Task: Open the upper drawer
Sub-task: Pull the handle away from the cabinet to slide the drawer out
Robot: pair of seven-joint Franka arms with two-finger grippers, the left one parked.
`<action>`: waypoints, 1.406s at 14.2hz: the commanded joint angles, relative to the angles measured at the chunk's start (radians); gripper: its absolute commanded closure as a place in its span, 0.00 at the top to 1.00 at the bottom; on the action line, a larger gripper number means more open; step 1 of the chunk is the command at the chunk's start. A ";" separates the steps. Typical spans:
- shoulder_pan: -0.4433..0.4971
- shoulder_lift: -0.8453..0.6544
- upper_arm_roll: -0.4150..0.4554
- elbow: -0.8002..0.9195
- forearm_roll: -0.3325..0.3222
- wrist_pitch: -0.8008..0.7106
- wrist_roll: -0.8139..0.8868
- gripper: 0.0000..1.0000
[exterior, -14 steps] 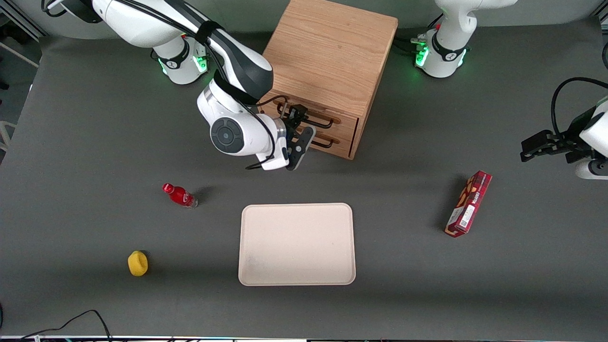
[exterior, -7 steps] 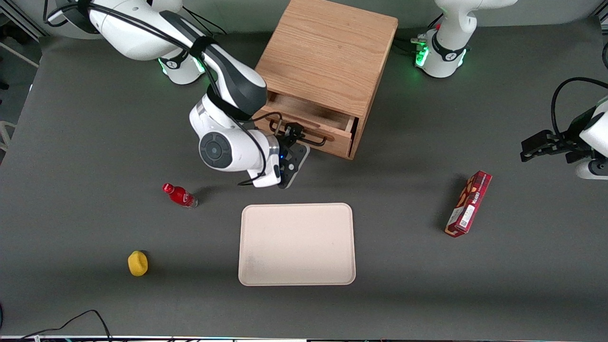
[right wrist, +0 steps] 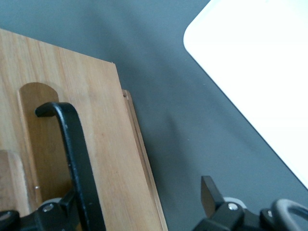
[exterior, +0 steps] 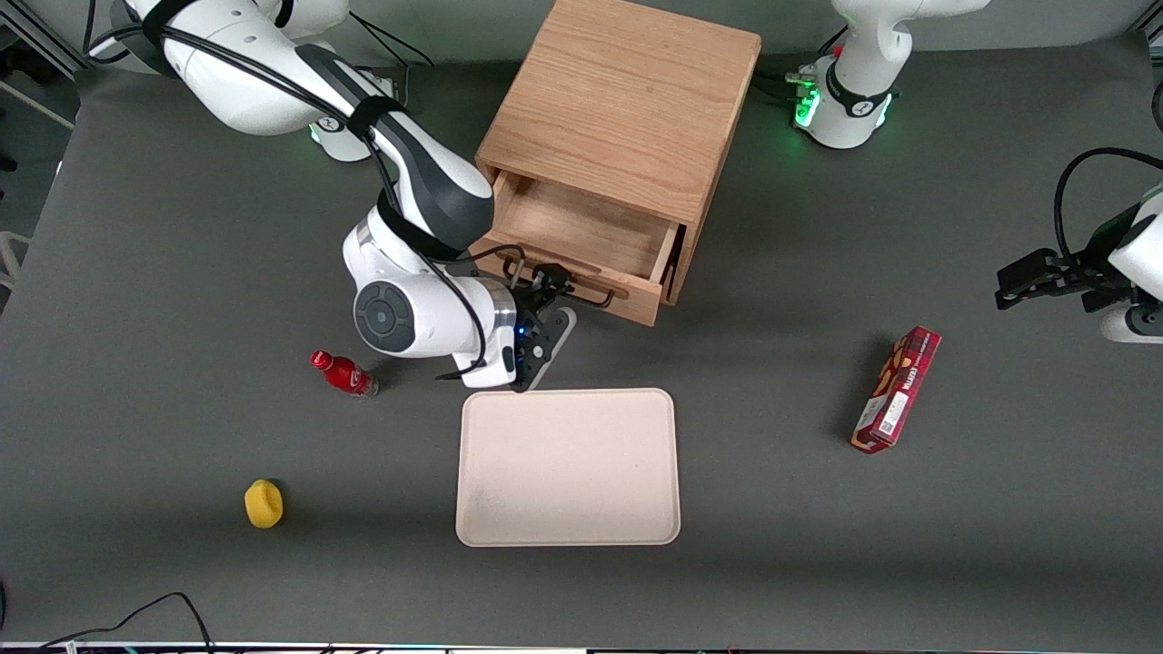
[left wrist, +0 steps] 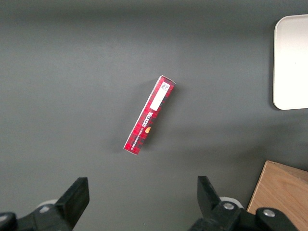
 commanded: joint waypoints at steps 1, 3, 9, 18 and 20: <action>0.007 0.060 -0.016 0.112 -0.018 -0.064 0.017 1.00; 0.006 0.066 -0.019 0.121 -0.020 -0.065 0.015 1.00; 0.006 0.081 -0.062 0.178 -0.018 -0.088 0.011 1.00; 0.003 0.129 -0.116 0.267 -0.017 -0.096 0.009 1.00; 0.003 0.131 -0.131 0.281 -0.017 -0.097 -0.027 1.00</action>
